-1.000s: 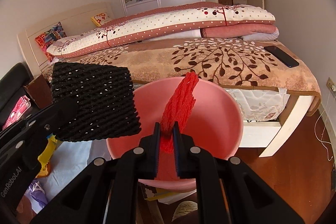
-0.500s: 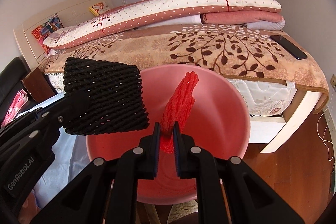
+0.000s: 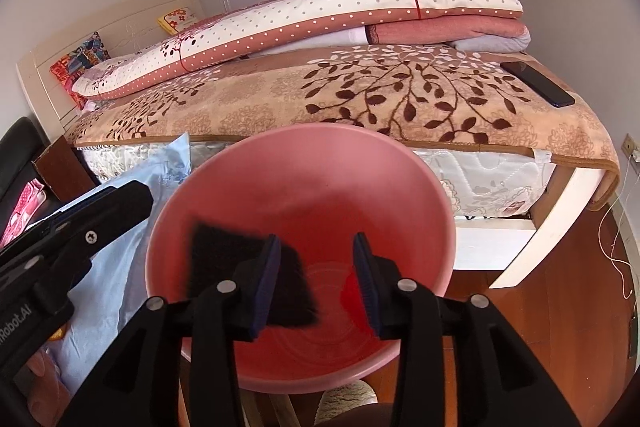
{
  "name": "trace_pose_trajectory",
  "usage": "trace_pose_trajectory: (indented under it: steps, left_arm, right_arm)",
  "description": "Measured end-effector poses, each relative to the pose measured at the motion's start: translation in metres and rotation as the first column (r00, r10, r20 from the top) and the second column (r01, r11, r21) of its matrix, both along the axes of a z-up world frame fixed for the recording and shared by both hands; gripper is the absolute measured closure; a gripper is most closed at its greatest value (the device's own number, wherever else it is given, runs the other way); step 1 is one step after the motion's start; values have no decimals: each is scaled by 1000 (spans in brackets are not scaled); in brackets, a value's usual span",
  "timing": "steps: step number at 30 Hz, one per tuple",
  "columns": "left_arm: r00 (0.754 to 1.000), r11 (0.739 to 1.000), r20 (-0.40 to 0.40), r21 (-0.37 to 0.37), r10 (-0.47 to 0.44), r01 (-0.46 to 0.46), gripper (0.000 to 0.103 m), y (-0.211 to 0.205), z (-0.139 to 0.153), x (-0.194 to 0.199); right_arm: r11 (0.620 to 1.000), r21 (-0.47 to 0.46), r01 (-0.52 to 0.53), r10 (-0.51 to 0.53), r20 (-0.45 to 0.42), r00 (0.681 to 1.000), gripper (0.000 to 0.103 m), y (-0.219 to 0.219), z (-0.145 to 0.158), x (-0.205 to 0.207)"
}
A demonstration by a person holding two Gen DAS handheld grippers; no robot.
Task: Collect trash
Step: 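Carry both foam nets over the pink bucket and open both tools, then move both open tools back over the trash on the sheet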
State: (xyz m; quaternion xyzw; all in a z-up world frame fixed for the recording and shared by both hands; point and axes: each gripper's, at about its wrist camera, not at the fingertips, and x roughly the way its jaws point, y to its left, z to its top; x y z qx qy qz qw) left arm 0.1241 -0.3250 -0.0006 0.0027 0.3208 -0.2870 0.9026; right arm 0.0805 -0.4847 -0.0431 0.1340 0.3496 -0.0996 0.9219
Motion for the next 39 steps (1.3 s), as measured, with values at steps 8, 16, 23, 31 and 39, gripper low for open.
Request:
trace_pose_trajectory:
  steps: [8, 16, 23, 31, 39]
  left_arm:
    - [1000, 1000, -5, -19, 16, -16, 62, 12, 9, -7]
    - [997, 998, 57, -24, 52, -51, 62, 39, 28, -29]
    - [989, 994, 105, -31, 109, -106, 62, 77, 46, -49]
    - [958, 971, 158, -49, 240, -236, 62, 144, 64, -75]
    - [910, 929, 187, -51, 370, -367, 62, 229, 68, -101]
  right_arm:
    - [1000, -3, -13, 13, 30, 999, 56, 10, 11, -11]
    - [999, -12, -41, 42, 118, 992, 41, 40, 33, -34]
    - [997, -26, -79, 83, 201, 976, 26, 75, 54, -56]
    - [976, -132, -175, 205, 275, 939, 19, 132, 73, -81]
    - [949, -143, -279, 309, 261, 915, 19, 176, 74, -89]
